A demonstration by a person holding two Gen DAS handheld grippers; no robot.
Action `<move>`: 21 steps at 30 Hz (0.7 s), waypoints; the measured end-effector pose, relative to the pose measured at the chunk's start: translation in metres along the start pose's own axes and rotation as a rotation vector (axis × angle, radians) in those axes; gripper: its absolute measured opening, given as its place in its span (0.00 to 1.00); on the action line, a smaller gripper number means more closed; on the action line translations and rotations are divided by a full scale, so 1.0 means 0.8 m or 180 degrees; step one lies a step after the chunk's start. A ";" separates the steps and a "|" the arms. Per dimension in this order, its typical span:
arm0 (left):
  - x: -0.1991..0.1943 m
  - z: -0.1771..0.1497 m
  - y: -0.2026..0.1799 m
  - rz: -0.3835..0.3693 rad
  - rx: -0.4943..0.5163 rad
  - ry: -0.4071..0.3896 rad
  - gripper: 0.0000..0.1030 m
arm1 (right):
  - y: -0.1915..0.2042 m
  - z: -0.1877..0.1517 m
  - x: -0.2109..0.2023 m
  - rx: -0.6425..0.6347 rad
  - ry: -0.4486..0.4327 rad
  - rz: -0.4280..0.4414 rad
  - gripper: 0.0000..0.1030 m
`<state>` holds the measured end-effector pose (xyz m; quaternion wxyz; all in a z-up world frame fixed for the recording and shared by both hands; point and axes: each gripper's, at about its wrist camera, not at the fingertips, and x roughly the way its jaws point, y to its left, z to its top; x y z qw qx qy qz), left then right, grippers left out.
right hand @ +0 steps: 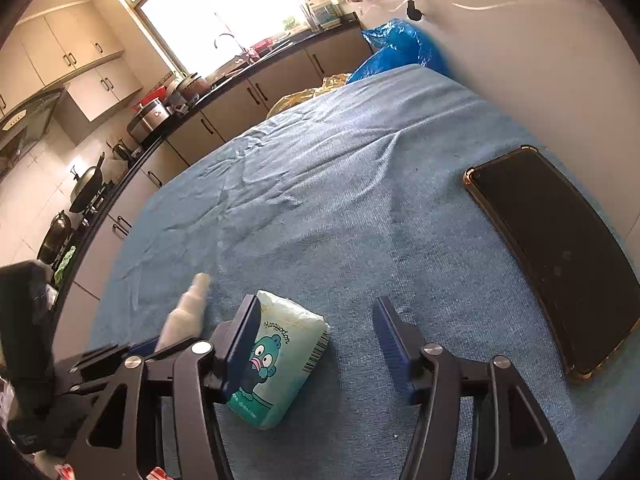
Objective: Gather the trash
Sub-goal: 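Grasp the green tissue packet with the right tool while the left tool grasps the white spray bottle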
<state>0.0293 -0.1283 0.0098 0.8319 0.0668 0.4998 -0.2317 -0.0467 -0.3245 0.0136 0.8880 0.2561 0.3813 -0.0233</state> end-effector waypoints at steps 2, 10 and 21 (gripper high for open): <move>-0.015 -0.019 0.021 -0.0072 -0.0287 0.0009 0.28 | 0.003 0.000 0.004 -0.0030 0.0023 0.0021 0.63; -0.095 -0.113 0.088 0.0182 -0.0803 -0.0088 0.28 | 0.017 -0.009 0.014 -0.0208 0.0103 0.0011 0.69; -0.121 -0.166 0.123 0.0201 -0.0875 -0.0213 0.33 | 0.092 -0.030 0.042 -0.0827 0.0279 -0.0652 0.77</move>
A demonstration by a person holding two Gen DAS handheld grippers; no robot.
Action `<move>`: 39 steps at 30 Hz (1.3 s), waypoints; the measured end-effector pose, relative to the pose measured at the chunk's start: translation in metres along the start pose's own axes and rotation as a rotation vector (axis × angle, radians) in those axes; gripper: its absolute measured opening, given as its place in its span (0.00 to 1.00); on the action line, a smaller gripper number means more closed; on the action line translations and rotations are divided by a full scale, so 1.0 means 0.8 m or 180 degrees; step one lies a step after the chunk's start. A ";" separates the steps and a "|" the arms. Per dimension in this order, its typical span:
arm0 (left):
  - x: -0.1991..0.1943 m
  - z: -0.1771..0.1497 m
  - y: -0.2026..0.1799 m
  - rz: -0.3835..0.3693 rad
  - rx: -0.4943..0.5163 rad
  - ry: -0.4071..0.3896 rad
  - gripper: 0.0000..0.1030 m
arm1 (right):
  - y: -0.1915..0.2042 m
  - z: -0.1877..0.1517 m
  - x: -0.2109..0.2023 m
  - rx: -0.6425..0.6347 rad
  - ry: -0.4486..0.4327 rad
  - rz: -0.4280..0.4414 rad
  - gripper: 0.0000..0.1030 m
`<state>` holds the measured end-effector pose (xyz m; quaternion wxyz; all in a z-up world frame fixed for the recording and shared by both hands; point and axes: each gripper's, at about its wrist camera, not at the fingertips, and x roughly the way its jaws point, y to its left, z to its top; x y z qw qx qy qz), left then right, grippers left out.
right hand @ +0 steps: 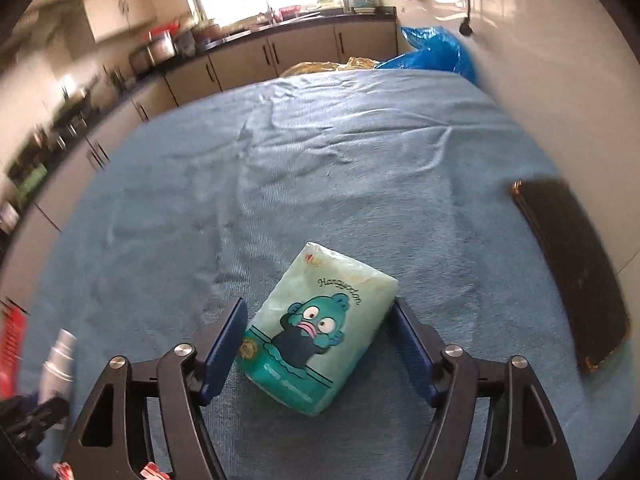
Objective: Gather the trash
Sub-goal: 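Grasp the green tissue packet with the right tool while the left tool grasps the white spray bottle, then carry the spray bottle and green packet over the red wastebasket with both tools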
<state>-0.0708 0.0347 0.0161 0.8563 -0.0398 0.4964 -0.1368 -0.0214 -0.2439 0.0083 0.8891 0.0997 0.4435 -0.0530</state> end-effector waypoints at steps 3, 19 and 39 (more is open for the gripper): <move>0.006 0.004 -0.002 -0.0041 0.0027 -0.0088 0.42 | 0.021 0.002 0.009 -0.0163 0.0065 -0.0259 0.76; -0.058 -0.026 0.009 -0.0044 -0.0276 -0.0519 0.28 | 0.061 -0.038 -0.050 -0.0275 -0.0055 0.0537 0.35; -0.104 -0.070 0.025 0.1071 -0.0224 -0.0899 0.28 | 0.155 -0.114 -0.097 -0.0792 -0.0056 0.1017 0.36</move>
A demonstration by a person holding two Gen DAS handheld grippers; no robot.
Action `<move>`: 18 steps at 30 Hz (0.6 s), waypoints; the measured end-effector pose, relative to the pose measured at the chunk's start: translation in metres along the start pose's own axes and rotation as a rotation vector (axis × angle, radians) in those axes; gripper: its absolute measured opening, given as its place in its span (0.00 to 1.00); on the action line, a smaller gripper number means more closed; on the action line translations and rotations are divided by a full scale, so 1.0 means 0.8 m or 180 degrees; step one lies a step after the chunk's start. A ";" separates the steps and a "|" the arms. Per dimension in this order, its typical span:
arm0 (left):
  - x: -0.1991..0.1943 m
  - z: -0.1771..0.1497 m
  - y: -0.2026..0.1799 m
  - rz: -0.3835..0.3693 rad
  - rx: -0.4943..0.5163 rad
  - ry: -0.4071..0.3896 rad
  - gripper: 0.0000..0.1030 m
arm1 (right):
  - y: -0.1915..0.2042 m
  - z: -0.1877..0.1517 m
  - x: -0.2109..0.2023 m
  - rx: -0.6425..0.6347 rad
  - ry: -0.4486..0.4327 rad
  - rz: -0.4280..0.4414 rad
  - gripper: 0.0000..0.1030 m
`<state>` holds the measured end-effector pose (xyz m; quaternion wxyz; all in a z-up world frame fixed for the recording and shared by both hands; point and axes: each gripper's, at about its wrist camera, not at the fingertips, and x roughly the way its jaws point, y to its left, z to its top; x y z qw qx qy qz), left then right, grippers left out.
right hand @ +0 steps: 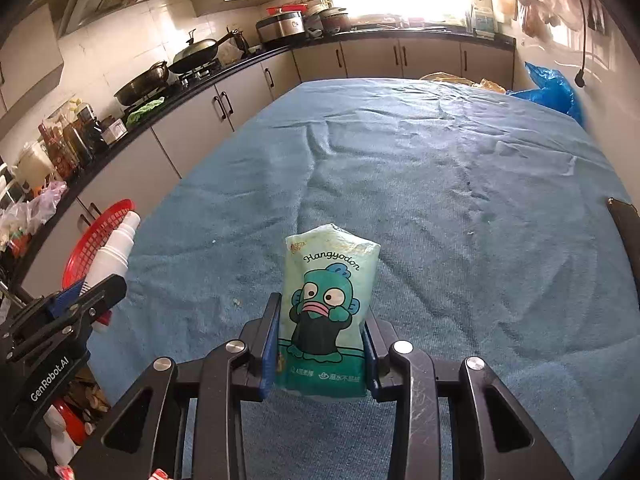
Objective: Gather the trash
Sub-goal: 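Carry the spray bottle and green packet over the red wastebasket with both tools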
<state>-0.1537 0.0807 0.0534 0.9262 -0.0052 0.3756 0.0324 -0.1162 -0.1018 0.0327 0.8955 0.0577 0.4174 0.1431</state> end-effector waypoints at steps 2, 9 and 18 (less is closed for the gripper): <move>-0.001 0.000 0.002 0.0051 -0.0001 -0.0013 0.28 | 0.002 -0.002 -0.002 -0.0021 -0.0020 -0.0025 0.36; -0.002 -0.001 0.005 0.0112 0.0001 -0.0022 0.28 | 0.011 -0.004 -0.004 -0.0113 -0.0050 -0.0143 0.36; -0.005 -0.004 0.006 0.0099 0.0003 -0.0041 0.28 | 0.015 -0.008 -0.006 -0.0117 -0.0005 -0.0207 0.37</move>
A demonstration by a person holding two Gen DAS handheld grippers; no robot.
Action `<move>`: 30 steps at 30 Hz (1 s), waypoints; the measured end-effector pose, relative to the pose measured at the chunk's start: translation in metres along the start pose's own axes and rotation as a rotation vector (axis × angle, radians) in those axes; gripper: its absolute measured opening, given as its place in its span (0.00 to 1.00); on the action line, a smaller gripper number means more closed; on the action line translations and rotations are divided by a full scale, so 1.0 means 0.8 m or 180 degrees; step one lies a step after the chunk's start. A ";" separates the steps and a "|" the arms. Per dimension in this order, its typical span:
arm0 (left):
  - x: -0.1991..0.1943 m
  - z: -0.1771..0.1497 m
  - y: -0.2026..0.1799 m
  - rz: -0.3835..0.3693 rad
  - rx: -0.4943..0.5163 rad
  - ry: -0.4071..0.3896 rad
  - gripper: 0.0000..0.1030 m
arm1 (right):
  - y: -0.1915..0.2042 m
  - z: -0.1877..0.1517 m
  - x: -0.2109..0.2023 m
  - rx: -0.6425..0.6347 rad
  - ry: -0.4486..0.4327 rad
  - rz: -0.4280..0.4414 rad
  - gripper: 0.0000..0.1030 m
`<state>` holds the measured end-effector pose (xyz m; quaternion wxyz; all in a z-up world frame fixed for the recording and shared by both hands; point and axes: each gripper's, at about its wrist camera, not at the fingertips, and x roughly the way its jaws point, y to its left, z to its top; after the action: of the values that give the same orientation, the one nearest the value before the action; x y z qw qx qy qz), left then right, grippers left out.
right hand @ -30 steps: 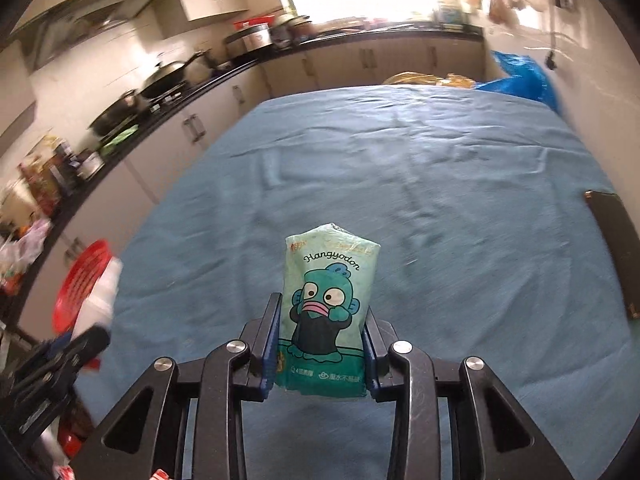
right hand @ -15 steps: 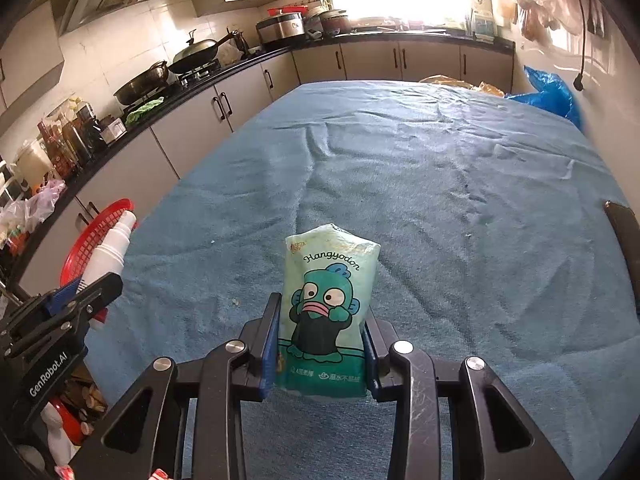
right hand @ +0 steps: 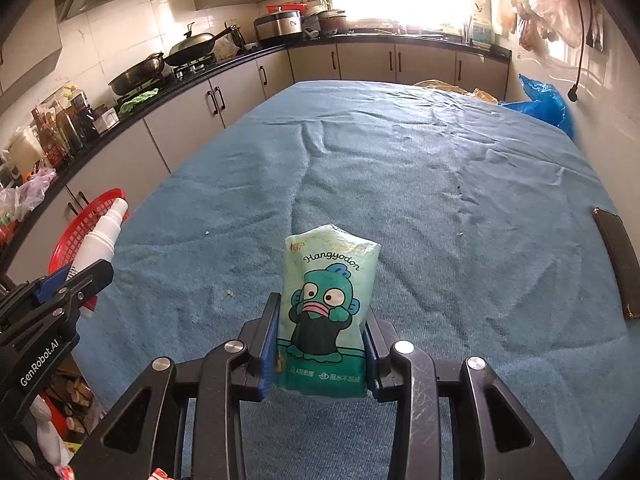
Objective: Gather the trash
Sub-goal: 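Carry the spray bottle and green packet over the red wastebasket with both tools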
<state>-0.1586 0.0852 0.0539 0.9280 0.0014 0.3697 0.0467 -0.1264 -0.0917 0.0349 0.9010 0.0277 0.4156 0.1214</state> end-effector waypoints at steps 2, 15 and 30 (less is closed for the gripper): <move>-0.002 -0.001 0.000 -0.0009 -0.0004 -0.0012 0.28 | 0.001 0.000 -0.001 0.0005 0.0000 0.0006 0.37; -0.025 -0.003 0.011 -0.0097 -0.0094 -0.0100 0.28 | 0.013 -0.009 -0.018 -0.0053 -0.0068 0.0063 0.38; -0.044 0.001 0.052 -0.0206 -0.0280 -0.0162 0.28 | 0.023 0.008 -0.035 -0.0190 -0.0148 0.0141 0.38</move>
<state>-0.1871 0.1238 0.0806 0.9373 -0.0502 0.3433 0.0328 -0.1426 -0.0808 0.0630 0.9079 0.0129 0.3900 0.1530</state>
